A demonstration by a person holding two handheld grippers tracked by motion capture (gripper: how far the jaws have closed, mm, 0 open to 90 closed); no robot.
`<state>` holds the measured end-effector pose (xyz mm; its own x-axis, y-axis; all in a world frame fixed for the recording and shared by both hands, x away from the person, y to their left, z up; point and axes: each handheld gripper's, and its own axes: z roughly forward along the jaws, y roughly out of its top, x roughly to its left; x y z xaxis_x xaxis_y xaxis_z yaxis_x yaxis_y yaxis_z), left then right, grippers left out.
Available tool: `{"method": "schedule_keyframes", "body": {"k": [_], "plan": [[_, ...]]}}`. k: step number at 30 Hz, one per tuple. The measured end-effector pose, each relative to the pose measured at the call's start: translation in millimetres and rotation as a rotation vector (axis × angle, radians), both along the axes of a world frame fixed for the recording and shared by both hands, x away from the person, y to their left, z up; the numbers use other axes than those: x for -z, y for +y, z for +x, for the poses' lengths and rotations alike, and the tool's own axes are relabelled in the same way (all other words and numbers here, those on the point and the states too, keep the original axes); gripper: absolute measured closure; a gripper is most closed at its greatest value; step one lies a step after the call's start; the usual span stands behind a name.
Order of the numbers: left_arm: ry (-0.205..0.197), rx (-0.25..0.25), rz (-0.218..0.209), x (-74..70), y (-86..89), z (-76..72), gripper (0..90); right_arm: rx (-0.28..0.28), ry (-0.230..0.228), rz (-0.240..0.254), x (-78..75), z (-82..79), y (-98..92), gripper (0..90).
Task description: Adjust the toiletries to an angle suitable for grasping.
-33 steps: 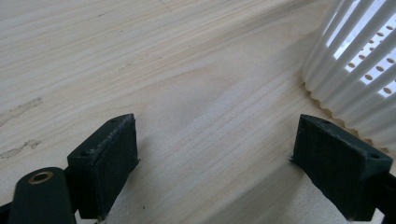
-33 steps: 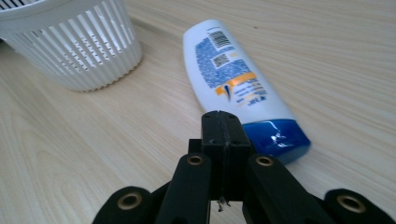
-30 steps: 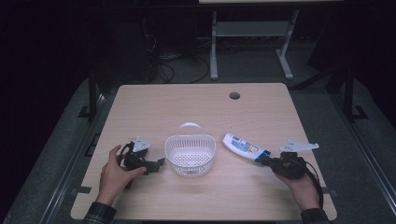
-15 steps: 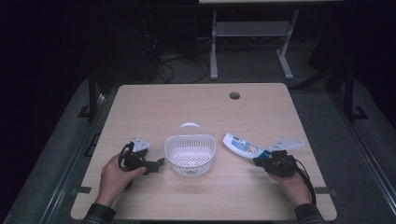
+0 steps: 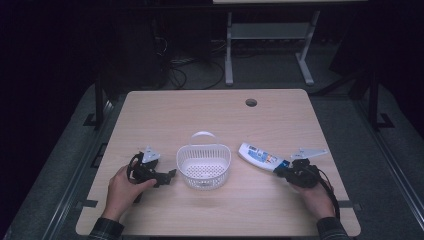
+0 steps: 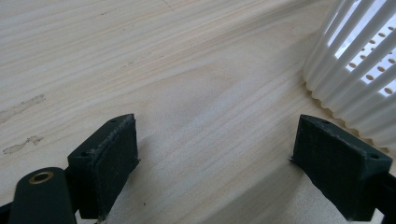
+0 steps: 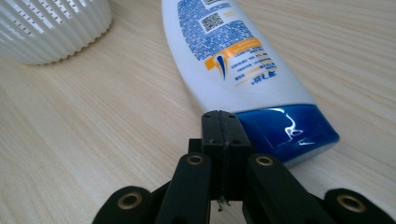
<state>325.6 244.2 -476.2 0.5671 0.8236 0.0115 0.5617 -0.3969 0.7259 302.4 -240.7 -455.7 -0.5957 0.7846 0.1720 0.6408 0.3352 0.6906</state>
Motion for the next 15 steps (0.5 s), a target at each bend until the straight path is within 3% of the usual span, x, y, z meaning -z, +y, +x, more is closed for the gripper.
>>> {"method": "schedule_keyframes", "body": {"k": [15], "plan": [[0.0, 0.001, 0.0, 0.0, 0.0, 0.0, 13.1, 0.054, -0.025, -0.003, -3.9, 6.5, -18.0, 89.7]]}}
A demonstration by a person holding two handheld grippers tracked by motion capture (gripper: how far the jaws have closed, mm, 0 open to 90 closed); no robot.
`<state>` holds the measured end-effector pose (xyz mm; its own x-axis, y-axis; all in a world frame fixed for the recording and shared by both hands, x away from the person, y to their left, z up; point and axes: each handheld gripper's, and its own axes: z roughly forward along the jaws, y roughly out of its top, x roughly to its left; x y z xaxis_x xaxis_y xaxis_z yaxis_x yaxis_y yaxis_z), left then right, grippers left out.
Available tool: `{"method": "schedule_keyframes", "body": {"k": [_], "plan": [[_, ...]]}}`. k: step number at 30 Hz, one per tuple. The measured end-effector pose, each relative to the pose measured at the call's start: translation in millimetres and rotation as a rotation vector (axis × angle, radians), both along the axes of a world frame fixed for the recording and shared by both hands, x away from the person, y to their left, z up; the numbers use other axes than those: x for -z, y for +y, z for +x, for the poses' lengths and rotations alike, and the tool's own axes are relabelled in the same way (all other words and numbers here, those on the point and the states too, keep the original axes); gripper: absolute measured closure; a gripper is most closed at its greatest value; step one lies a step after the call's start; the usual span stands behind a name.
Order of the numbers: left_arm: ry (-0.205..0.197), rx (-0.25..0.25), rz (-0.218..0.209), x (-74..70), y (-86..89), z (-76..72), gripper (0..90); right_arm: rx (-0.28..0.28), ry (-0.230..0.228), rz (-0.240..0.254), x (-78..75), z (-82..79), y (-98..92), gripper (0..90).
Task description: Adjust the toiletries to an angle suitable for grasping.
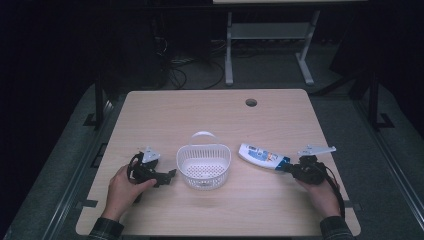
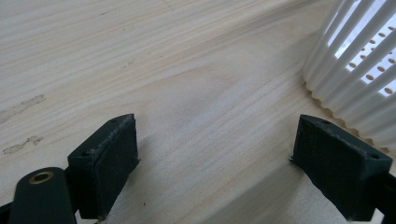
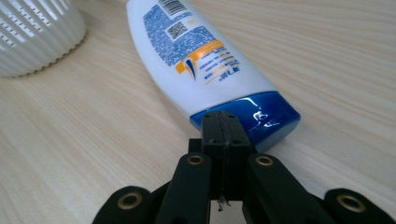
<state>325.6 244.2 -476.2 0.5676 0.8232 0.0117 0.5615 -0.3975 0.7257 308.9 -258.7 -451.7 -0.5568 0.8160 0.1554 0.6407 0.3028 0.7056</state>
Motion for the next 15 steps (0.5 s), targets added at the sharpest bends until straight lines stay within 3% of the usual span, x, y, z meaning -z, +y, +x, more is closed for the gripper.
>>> {"method": "schedule_keyframes", "body": {"k": [15], "plan": [[-0.001, -0.002, -0.003, 0.1, -0.2, 0.0, 13.1, 0.05, -0.022, -0.002, -3.0, 18.0, -2.5, 89.7]]}}
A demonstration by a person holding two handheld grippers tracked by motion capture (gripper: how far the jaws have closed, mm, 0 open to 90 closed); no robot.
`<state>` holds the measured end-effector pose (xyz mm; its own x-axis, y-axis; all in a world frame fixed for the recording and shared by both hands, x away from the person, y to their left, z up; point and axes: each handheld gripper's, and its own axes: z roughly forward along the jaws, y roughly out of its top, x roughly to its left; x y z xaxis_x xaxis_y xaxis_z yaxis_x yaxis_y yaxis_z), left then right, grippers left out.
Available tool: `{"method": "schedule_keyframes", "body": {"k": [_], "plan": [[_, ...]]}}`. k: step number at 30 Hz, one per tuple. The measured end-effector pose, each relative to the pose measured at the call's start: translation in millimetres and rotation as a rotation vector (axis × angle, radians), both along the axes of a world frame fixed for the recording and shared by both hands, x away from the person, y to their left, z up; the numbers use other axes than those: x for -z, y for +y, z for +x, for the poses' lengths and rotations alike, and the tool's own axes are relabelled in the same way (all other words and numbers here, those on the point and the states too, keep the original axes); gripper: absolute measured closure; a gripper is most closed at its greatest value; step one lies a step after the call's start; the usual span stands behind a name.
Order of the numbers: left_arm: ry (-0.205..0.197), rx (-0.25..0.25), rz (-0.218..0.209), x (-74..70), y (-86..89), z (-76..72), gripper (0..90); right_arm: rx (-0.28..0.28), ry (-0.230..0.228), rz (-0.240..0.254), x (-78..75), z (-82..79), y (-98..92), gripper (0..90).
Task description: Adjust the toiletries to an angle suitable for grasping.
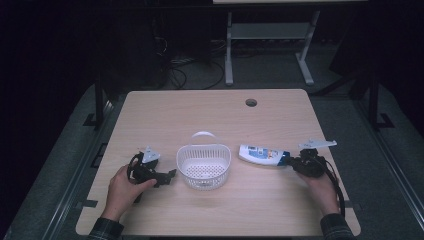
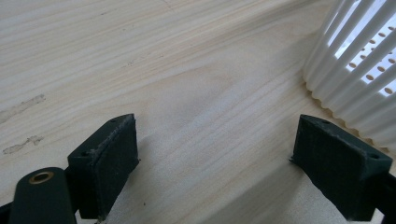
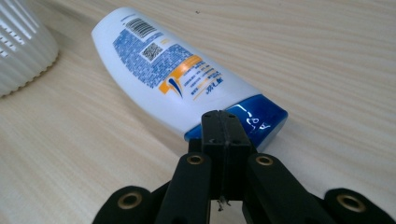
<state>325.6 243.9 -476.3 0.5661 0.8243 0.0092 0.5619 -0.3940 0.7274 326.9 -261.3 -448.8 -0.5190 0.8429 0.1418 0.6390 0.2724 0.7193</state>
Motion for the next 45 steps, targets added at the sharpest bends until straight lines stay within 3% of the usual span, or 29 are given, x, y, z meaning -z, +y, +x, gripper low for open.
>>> {"method": "schedule_keyframes", "body": {"k": [17, 23, 35, 45], "plan": [[0.0, 0.0, 0.0, 0.0, 0.0, 0.0, 13.1, 0.035, -0.001, -0.002, 3.9, 28.0, 1.0, 89.7], [0.0, 0.0, 0.0, 0.0, 0.0, 0.0, 13.1, 0.03, 0.003, -0.007, 6.7, 30.9, 0.8, 89.7], [0.0, 0.0, 0.0, 0.0, 0.0, 0.0, 13.2, 0.043, 0.029, 0.052, -12.5, 17.7, 0.8, 89.7], [0.004, 0.003, 0.006, -0.5, 0.3, 0.0, 13.2, 0.011, 0.02, 0.027, -27.3, 29.4, 16.5, 89.7]]}}
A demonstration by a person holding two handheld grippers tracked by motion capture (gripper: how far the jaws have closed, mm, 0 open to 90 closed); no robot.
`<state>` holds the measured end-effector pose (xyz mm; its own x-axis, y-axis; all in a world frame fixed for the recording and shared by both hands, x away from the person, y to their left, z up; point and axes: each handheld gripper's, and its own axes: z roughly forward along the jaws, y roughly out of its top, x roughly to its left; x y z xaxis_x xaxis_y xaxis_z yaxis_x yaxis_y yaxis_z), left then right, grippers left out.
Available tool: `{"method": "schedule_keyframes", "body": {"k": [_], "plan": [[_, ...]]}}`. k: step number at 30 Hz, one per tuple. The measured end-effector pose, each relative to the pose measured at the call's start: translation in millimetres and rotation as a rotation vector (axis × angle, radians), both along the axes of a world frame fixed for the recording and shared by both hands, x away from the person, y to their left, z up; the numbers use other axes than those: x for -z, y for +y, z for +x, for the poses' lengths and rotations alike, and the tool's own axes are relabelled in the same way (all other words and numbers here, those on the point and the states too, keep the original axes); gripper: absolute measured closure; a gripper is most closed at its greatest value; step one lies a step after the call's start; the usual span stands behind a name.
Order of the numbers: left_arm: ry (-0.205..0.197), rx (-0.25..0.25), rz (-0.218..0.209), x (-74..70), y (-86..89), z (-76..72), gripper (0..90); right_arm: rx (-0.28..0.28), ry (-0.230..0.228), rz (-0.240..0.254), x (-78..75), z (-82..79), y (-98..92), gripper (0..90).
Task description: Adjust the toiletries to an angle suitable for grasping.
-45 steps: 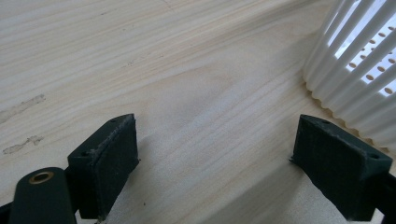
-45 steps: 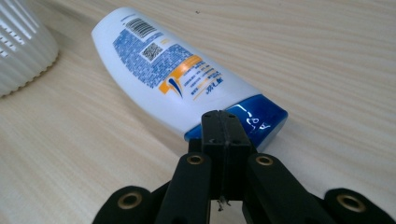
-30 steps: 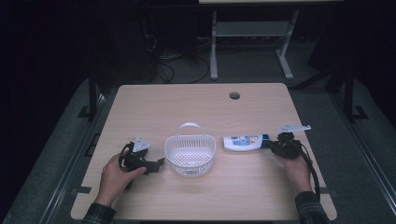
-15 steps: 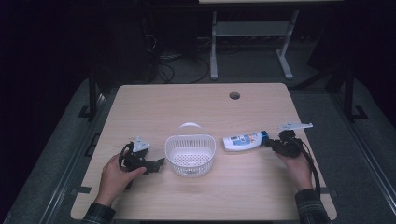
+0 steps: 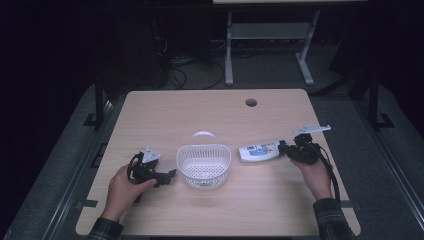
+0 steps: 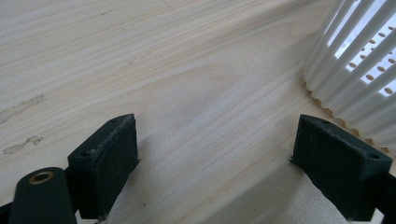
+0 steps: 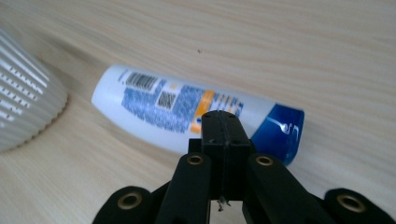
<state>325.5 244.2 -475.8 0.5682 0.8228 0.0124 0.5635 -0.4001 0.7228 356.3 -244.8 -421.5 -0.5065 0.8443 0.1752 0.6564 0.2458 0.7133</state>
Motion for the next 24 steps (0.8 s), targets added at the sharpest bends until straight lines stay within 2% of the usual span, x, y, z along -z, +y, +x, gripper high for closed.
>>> {"method": "schedule_keyframes", "body": {"k": [2, 15, 24], "plan": [[0.0, 0.0, 0.0, 0.0, 0.0, 0.0, 13.2, 0.0, 0.001, 0.019, -4.8, 4.0, 3.8, 89.7], [0.0, 0.0, -0.001, 0.1, 0.0, 0.0, 13.2, -0.028, -0.013, 0.0, -27.1, 28.4, 29.4, 89.7], [-0.001, 0.0, 0.0, 0.0, 0.0, 0.0, 13.1, -0.058, 0.001, 0.024, -28.8, 48.4, 53.2, 89.7]]}}
